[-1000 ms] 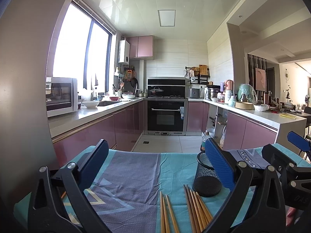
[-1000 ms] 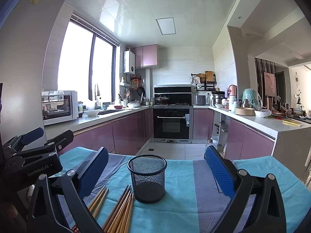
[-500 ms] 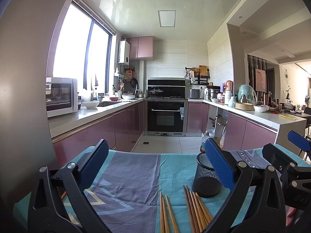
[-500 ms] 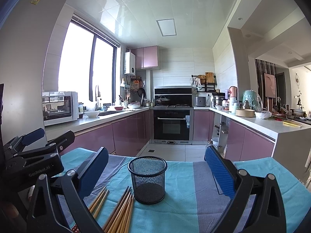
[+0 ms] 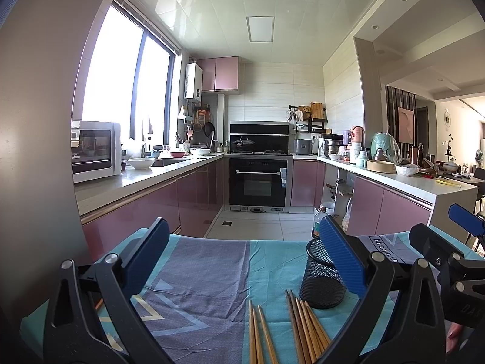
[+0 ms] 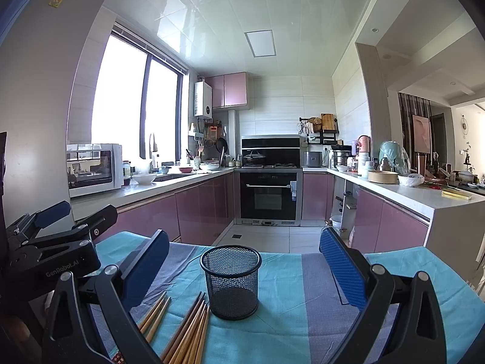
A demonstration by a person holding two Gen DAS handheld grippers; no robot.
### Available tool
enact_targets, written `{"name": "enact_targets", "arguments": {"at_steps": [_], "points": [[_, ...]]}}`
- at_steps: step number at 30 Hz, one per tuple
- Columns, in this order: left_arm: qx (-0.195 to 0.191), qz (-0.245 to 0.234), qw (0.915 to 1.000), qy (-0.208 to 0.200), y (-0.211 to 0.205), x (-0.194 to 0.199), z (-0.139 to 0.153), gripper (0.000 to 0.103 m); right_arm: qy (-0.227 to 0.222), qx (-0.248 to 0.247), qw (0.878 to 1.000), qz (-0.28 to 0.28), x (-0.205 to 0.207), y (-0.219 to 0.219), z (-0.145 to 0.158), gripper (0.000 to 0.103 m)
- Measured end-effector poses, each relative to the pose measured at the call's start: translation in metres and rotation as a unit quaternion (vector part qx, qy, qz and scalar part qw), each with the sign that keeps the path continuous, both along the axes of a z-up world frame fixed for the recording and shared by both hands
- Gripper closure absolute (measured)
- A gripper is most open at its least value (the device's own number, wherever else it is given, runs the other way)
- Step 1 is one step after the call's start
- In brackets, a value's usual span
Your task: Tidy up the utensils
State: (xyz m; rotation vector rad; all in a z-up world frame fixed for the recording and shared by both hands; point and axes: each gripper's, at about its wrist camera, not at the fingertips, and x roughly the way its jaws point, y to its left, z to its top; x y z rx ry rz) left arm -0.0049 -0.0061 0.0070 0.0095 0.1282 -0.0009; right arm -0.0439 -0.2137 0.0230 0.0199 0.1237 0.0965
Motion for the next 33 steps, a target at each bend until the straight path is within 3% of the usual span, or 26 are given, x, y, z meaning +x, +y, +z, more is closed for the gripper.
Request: {"name": "enact_targets", "arguments": {"at_steps": [33], "points": [[-0.001, -0.001, 1.0000, 0.003, -0.0036, 0.0014, 0.0034, 0.005, 0.004, 0.002, 1.000, 0.003, 0.0024, -0.0017, 0.0010, 0.007]]}}
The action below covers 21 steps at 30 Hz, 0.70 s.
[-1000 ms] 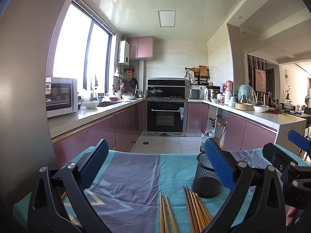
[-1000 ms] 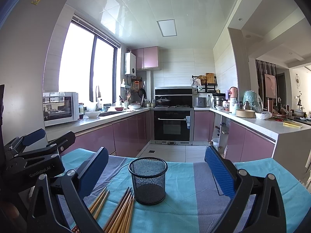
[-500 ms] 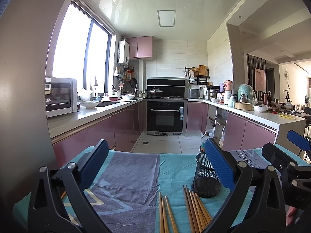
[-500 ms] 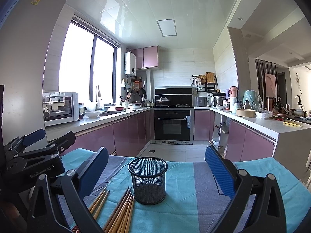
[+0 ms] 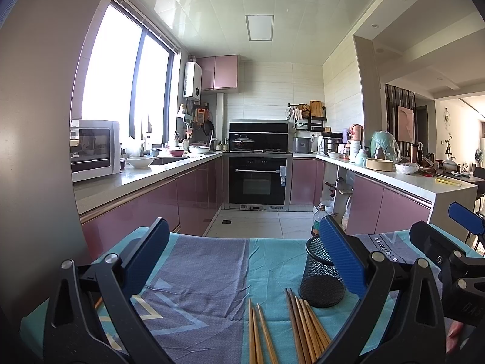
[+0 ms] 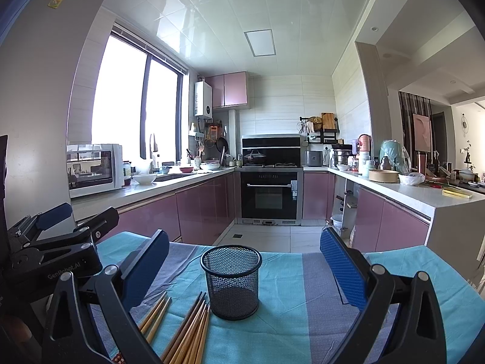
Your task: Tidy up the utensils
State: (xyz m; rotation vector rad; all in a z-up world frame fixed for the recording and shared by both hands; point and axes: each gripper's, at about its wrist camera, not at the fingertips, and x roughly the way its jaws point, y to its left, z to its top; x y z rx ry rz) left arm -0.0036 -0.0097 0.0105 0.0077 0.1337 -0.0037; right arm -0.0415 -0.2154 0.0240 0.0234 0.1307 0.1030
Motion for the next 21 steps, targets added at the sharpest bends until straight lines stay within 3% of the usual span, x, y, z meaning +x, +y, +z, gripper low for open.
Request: {"name": "enact_targets", "arguments": {"at_steps": [21], "points": [[-0.002, -0.005, 1.0000, 0.008, 0.0032, 0.0045, -0.0071, 0.005, 0.008, 0.002, 1.000, 0.003, 0.0037, -0.0031, -0.0036, 0.007]]}}
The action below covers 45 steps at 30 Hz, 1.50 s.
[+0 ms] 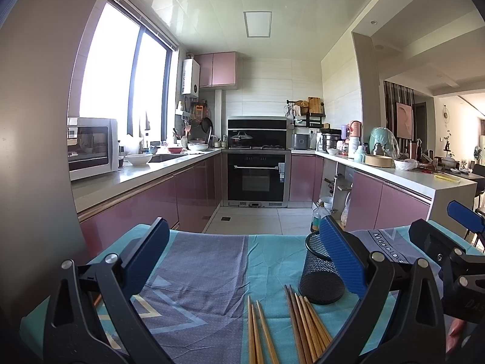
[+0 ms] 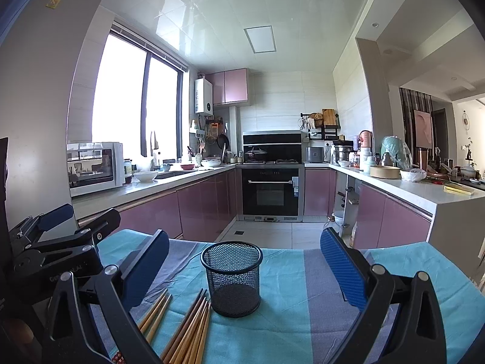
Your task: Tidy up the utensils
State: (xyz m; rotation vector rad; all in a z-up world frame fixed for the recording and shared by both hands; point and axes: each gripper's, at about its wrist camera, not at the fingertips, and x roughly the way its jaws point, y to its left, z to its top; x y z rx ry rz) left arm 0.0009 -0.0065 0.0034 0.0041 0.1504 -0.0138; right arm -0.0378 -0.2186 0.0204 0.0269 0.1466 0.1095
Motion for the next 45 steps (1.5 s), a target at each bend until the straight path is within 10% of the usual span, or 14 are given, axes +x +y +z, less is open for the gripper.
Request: {"name": "enact_targets", "arguments": {"at_steps": [11, 21, 45], "points": [[0.027, -0.024, 0.9960, 0.082, 0.007, 0.020, -0.024, 0.005, 0.113, -0.024, 0.991, 0.072, 0.022, 0.014, -0.023, 0.011], [0.038, -0.088, 0.9592, 0.266, 0.028, 0.062, -0.091, 0.032, 0.306, -0.034, 0.940, 0.147, 0.059, 0.032, -0.084, 0.067], [0.011, -0.188, 0.9079, 0.374, 0.032, 0.087, -0.127, 0.075, 0.392, -0.040, 0.907, 0.149, 0.090, 0.033, -0.111, 0.086]]}}
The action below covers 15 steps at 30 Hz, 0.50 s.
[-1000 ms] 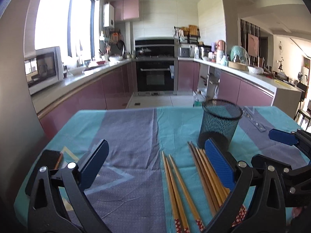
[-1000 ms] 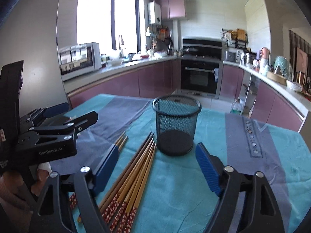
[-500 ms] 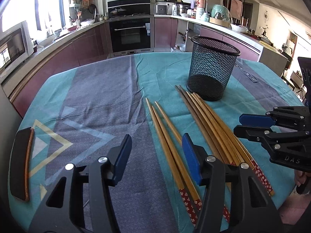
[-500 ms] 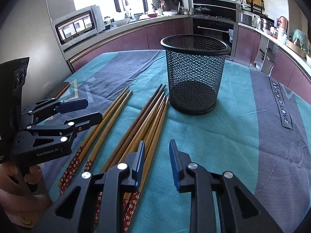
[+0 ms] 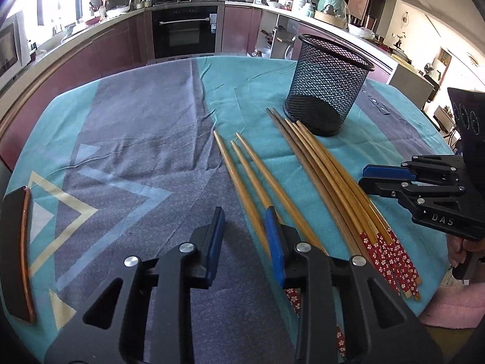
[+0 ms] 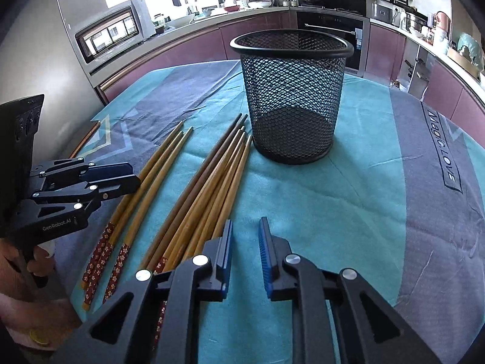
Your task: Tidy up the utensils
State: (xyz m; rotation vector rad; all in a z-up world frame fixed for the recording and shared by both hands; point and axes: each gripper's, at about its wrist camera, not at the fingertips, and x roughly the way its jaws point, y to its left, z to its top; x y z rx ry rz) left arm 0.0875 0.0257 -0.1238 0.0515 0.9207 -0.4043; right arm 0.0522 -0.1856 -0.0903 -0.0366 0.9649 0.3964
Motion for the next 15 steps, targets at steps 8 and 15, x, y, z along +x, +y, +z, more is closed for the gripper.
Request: {"name": "enact_targets", "arguments": {"at_steps": [8, 15], "points": [[0.034, -0.007, 0.9994, 0.000, -0.009, 0.004, 0.003, 0.079, -0.001, -0.011, 1.000, 0.006, 0.003, 0.010, 0.002, 0.086], [0.018, -0.003, 0.9998, 0.008, -0.002, 0.009, 0.003, 0.085, 0.004, 0.009, 1.000, 0.008, 0.004, 0.007, 0.005, 0.085]]}}
